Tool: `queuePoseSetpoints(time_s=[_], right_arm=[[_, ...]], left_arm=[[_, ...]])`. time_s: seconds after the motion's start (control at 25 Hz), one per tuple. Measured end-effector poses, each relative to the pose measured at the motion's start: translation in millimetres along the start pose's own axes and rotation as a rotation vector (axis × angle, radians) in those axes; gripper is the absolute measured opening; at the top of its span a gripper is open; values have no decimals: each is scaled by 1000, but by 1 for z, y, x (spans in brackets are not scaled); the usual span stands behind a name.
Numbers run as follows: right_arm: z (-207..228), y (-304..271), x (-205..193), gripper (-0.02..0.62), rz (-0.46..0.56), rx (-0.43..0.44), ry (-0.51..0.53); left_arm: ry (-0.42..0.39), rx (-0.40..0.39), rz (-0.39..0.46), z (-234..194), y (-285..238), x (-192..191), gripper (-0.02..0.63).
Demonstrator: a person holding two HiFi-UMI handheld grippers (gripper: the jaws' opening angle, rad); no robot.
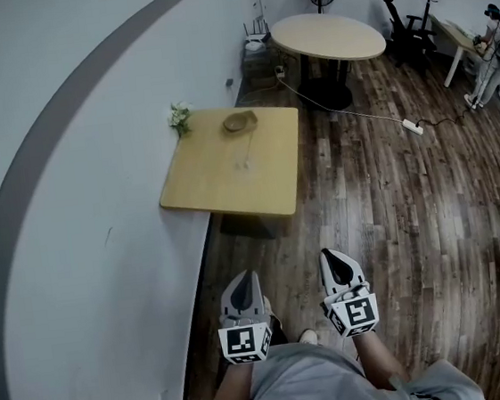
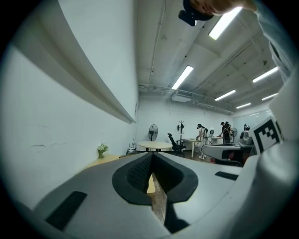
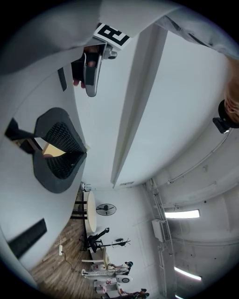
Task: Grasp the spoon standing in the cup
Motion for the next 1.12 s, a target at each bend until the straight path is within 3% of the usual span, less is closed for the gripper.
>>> queuePoseSetpoints(time_s=[0.28, 1.12], right_arm=[[9, -46, 2, -2, -2, -17, 9], [-2, -228, 21, -2, 23, -40, 8]], left_arm=[[6, -18, 13, -26, -43, 5, 2], [21, -32, 70, -163, -158, 40, 2]])
Point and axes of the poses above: the fingertips, and each gripper's own axes: y backward along the fingers, z to its right, x out of its top, the point moved 5 cm from there along y, backward along the fingers, and after that the axes turned 1 degree about x, right-handed, at the moved point
